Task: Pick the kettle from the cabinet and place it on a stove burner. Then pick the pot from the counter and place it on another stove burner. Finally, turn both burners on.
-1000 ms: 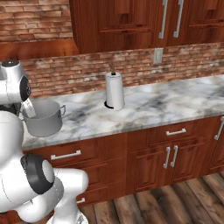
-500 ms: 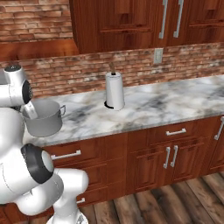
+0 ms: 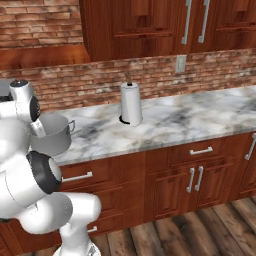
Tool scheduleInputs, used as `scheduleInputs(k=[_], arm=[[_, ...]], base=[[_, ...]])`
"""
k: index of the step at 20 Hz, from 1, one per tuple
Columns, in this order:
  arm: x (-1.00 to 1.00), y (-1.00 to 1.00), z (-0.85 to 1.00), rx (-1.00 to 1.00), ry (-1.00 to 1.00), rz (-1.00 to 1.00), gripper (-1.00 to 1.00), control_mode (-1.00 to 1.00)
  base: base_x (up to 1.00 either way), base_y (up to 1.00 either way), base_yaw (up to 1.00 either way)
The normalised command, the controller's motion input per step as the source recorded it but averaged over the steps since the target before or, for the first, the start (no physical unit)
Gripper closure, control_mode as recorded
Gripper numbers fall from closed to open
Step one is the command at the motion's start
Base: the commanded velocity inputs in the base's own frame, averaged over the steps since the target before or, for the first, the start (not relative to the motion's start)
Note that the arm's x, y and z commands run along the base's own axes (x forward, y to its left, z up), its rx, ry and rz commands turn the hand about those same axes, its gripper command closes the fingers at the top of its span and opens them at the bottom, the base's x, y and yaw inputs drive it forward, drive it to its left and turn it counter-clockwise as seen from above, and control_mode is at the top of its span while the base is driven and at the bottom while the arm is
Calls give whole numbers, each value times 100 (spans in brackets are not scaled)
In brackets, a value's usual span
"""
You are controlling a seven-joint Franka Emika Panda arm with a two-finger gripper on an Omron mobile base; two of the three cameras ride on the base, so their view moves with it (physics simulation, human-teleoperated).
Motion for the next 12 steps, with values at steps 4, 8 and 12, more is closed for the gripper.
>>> scheduleInputs(k=[4, 8, 12], arm=[[26, 10, -22, -3, 0, 0, -100, -100], [24, 9, -21, -3, 0, 0, -100, -100], [24, 10, -22, -3, 0, 0, -100, -100]], base=[[0, 0, 0], [0, 0, 0], [0, 0, 0]])
